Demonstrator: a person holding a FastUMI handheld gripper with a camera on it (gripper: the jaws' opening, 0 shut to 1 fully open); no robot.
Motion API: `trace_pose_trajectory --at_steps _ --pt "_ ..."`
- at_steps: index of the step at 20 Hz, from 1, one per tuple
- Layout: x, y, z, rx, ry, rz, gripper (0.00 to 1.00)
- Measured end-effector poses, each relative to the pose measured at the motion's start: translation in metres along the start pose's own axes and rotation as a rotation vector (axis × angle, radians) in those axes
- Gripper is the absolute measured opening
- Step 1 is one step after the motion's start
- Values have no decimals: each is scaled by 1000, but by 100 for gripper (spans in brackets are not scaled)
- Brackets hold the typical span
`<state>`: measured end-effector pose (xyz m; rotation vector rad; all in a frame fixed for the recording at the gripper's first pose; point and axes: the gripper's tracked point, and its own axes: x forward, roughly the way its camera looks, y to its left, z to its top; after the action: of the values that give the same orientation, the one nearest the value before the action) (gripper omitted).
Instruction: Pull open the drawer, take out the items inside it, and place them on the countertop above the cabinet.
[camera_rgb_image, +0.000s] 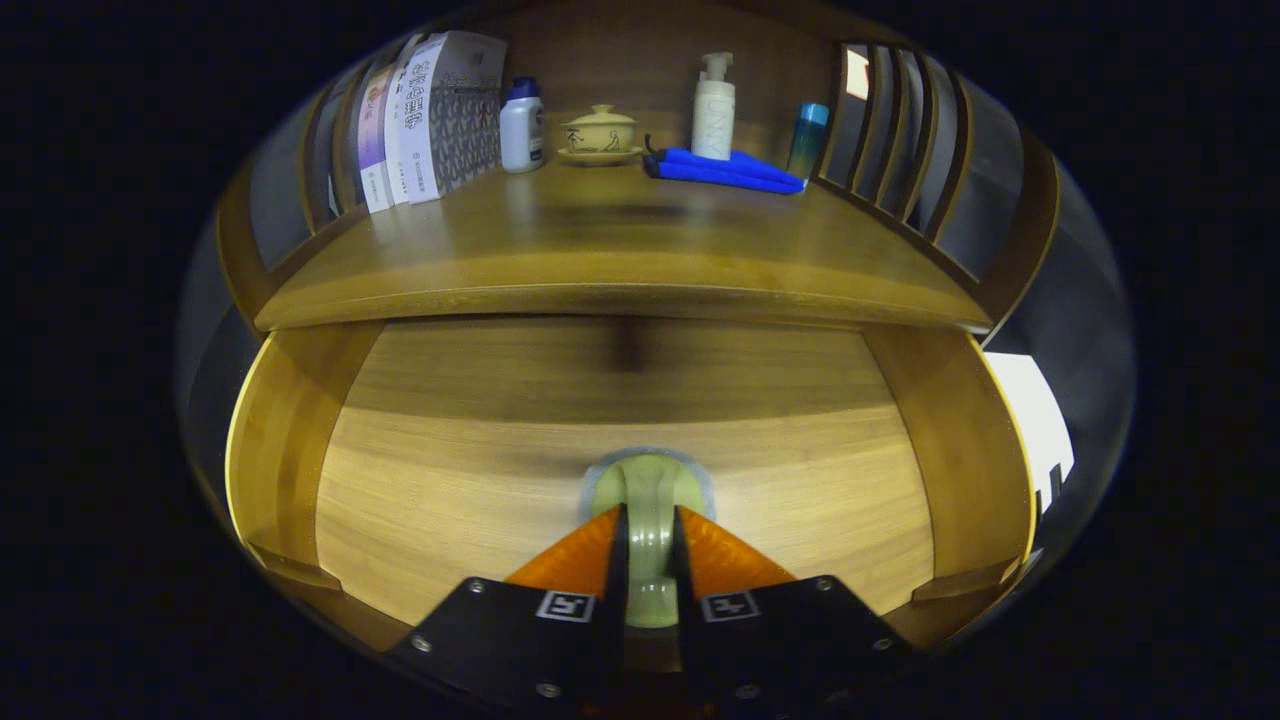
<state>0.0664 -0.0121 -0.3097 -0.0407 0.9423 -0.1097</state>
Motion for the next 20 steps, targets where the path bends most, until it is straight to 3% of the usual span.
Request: trace_pose_trajectory --at_steps 9,20 --pt "-24 2 -8 15 -70 -9 11" --pt "-96 7 53 -55 -244 -24 10"
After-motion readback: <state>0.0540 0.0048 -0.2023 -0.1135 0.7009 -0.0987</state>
